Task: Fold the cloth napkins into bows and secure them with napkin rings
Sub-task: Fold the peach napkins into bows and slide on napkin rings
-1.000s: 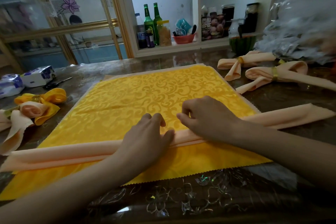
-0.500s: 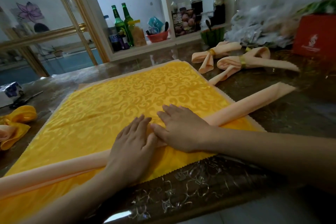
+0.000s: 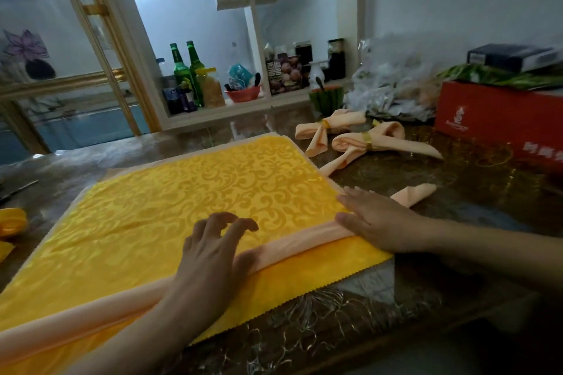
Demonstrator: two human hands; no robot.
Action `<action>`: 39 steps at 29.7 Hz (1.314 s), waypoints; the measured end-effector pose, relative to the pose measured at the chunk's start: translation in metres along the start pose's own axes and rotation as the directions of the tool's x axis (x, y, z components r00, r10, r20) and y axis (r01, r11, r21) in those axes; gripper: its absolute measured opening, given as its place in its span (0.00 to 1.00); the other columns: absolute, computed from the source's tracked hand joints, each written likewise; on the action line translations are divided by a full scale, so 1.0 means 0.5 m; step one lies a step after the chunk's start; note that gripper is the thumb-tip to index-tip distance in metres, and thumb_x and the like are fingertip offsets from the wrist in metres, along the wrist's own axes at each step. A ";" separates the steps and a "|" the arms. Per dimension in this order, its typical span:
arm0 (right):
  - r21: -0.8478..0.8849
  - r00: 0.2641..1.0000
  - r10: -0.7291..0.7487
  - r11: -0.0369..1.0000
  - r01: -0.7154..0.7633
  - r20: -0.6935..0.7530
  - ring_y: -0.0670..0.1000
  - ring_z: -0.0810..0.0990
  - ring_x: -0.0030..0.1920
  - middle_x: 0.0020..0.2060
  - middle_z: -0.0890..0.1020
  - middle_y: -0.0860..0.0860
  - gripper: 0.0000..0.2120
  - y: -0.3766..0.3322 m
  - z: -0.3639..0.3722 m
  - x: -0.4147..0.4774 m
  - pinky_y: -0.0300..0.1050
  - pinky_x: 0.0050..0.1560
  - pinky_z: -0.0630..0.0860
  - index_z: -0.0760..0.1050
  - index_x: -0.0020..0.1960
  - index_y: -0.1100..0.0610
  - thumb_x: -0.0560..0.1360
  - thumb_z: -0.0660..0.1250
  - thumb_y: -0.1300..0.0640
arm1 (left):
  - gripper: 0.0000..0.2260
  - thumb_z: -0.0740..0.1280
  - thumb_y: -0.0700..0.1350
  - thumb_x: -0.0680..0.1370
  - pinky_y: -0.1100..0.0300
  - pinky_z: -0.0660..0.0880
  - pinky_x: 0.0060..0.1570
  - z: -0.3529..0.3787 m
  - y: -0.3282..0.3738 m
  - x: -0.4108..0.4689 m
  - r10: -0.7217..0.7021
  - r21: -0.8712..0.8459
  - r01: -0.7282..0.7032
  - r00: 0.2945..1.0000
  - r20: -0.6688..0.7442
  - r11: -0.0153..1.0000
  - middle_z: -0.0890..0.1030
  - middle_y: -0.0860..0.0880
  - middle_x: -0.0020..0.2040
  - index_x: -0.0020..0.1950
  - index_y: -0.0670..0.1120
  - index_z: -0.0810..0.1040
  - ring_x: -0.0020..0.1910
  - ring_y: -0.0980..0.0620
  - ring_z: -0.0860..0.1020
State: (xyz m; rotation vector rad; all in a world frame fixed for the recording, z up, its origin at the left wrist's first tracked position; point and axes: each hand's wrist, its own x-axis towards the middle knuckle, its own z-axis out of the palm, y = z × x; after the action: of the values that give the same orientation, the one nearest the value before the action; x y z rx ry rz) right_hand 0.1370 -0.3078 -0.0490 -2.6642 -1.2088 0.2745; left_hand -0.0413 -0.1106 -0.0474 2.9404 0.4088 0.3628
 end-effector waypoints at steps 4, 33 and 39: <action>-0.023 0.990 -0.132 0.991 0.131 -0.050 0.47 0.69 0.63 0.65 0.71 0.50 0.18 -0.027 -0.033 -0.018 0.41 0.63 0.66 0.70 0.67 0.52 0.80 0.56 0.47 | 0.12 0.66 0.42 0.77 0.71 0.67 0.44 -0.023 0.007 0.030 0.078 -0.176 -0.054 0.989 0.129 0.983 0.70 0.58 0.48 0.41 0.60 0.74 0.44 0.61 0.70; 0.301 0.877 -0.478 0.831 0.468 -0.043 0.44 0.74 0.44 0.50 0.73 0.46 0.08 -0.219 -0.007 -0.002 0.36 0.45 0.72 0.73 0.50 0.48 0.74 0.69 0.57 | 0.11 0.72 0.47 0.73 0.54 0.72 0.51 -0.050 -0.004 0.023 0.060 -0.304 0.060 0.926 0.372 0.951 0.76 0.46 0.46 0.47 0.39 0.79 0.45 0.50 0.74; 0.176 0.851 -0.523 0.842 0.510 0.034 0.41 0.70 0.41 0.52 0.69 0.45 0.14 -0.217 -0.002 0.025 0.27 0.42 0.69 0.74 0.56 0.48 0.72 0.71 0.54 | 0.08 0.74 0.49 0.70 0.57 0.75 0.44 -0.088 -0.043 0.026 -0.064 -0.279 0.132 0.969 0.240 0.951 0.80 0.51 0.40 0.39 0.48 0.78 0.40 0.55 0.77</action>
State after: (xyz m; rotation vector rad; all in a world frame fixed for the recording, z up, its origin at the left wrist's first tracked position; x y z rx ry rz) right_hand 0.0674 -0.2285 -0.0211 -2.1001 -1.7875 0.3711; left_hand -0.0460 -0.0813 -0.0065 2.6198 0.4273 0.0620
